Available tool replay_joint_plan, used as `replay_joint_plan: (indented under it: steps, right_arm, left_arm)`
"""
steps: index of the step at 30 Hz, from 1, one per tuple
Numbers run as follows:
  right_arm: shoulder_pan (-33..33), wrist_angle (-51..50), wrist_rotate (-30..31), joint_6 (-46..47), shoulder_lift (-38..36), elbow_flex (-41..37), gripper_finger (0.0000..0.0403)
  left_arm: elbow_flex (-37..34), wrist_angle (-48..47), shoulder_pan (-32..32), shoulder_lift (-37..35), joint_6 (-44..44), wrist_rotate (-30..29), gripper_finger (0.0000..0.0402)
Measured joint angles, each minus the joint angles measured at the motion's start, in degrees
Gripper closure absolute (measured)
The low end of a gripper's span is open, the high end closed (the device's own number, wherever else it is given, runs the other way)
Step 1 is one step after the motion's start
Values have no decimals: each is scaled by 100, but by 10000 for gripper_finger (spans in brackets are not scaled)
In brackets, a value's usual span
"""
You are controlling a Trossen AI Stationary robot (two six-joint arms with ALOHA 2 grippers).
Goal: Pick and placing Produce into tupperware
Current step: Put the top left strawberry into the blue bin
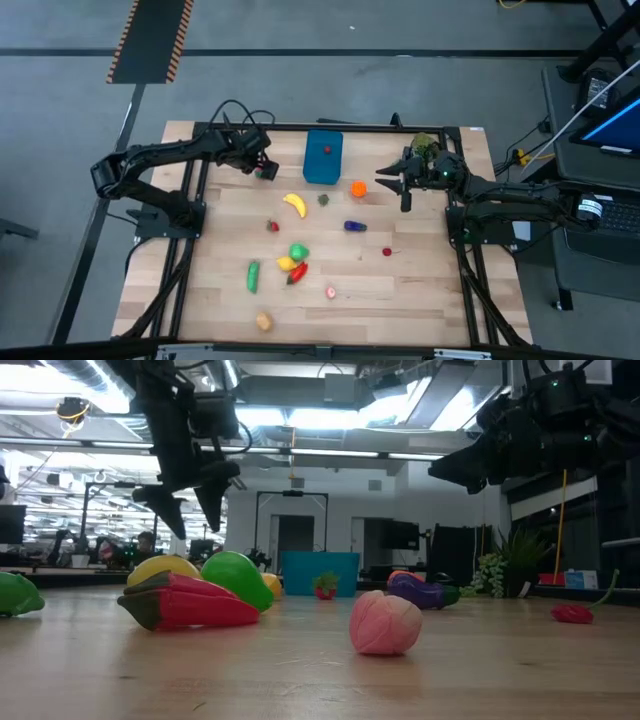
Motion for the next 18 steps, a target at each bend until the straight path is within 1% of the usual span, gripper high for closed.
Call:
replay_joint_plan:
  steps: [3,6,18]
  right_arm:
    - [-2,0,0,0,0,0,280]
    - [-2,-3,0,0,0,0,280]
    - [-2,-125,0,-151,-2,0,280]
  left_arm:
    - [2,16,84,73,-194,-41,71]
    - [2,44,159,202,-209,-159,71]
    - [2,258,379,981,-209,-98,71]
